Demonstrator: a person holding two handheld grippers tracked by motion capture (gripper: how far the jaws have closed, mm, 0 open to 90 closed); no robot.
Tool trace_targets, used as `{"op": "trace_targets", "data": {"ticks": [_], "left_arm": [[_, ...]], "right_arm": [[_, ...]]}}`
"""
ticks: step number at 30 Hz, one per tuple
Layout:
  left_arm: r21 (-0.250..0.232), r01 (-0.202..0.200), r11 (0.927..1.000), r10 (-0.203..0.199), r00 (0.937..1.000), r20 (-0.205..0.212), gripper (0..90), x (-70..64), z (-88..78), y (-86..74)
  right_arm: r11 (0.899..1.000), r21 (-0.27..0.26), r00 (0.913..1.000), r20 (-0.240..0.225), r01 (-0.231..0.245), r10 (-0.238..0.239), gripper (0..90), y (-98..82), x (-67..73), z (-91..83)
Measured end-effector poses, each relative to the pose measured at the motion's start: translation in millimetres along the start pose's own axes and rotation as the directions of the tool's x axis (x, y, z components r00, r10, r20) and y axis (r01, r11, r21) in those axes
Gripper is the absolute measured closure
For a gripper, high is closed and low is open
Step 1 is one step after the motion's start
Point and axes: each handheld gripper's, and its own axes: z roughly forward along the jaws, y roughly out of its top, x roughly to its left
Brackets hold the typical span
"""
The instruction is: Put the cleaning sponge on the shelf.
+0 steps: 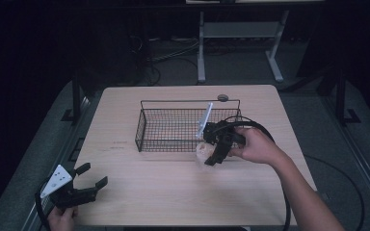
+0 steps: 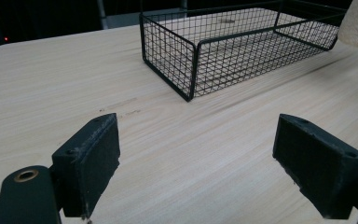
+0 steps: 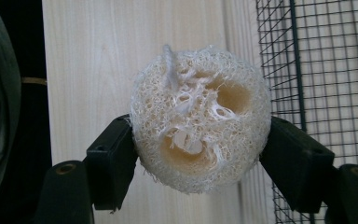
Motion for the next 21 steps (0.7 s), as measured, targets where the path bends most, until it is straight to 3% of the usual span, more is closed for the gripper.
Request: {"op": "trace_targets", "data": {"ticks": [21], "left_arm": [[-0.003, 0.005, 1.0, -0.005, 1.0, 0.001, 13.9, 0.7, -0.2, -0.1]], "right_arm": [[1.0, -0.011, 0.9994, 0.027, -0.021, 0.021, 29.0, 19.5, -29.6, -25.1]]}}
